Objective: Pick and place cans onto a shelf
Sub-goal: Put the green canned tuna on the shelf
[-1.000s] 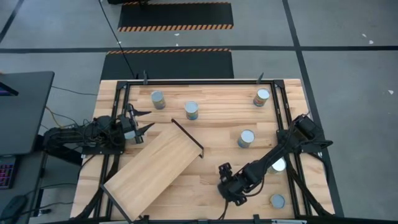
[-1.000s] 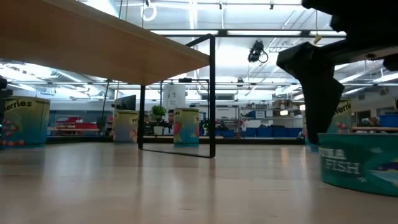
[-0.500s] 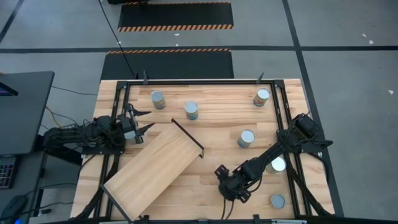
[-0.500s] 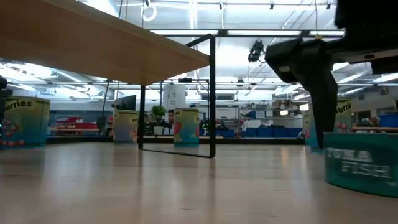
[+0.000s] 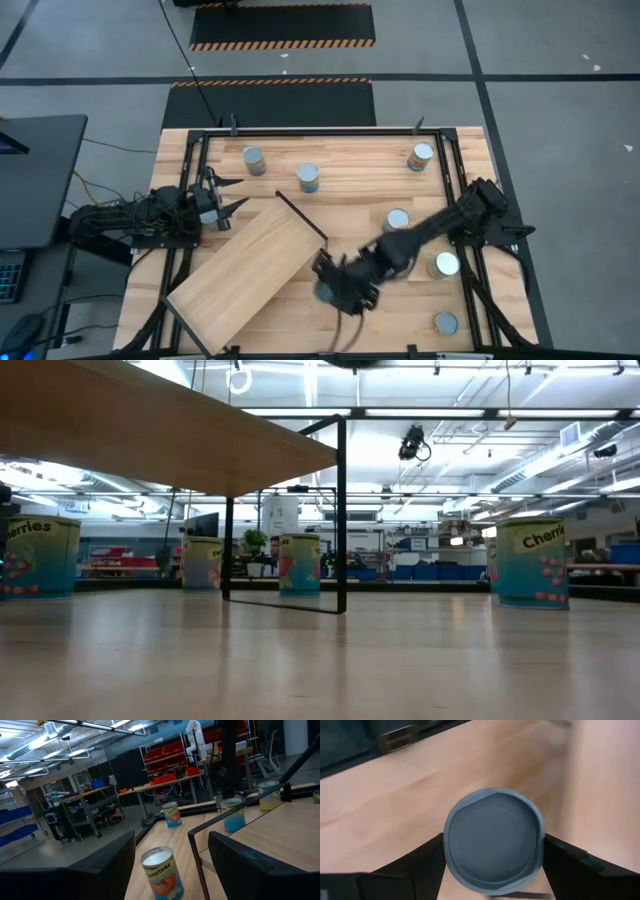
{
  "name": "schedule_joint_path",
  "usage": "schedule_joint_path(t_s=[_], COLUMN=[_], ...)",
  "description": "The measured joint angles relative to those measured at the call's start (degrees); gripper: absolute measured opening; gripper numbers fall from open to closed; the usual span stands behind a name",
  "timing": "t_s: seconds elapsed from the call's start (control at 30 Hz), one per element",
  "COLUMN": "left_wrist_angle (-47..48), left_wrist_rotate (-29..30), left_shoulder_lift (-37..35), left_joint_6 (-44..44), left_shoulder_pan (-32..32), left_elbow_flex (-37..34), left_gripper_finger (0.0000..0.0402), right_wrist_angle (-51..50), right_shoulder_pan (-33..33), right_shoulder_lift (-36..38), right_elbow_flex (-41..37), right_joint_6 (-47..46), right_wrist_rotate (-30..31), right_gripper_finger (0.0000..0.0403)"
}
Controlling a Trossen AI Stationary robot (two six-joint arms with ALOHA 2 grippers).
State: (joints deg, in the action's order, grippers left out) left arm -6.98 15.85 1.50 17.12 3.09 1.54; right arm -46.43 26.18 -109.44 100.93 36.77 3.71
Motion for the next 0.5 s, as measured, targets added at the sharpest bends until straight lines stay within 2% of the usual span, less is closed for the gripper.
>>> schedule_joint_path(t_s=[0.23,0.5], left_wrist_angle=[0.0,0.0], left_wrist_rotate=[0.0,0.0], left_shoulder_lift=[0.0,0.0], left_joint_6=[0.0,0.0], left_shoulder_pan=[0.0,0.0], left_elbow_flex=[0.0,0.0], left_gripper_finger=[0.0256,0.0256], right_wrist_angle=[6.2,7.2], right_shoulder_pan=[-8.6,-16.9], right_shoulder_lift=[-0.2,-0.3], right_elbow_flex=[2.4,0.8], right_joint_6=[4.0,1.3], right_wrist_rotate=[-1.0,-9.8], right_gripper_finger=[0.0294,0.0294])
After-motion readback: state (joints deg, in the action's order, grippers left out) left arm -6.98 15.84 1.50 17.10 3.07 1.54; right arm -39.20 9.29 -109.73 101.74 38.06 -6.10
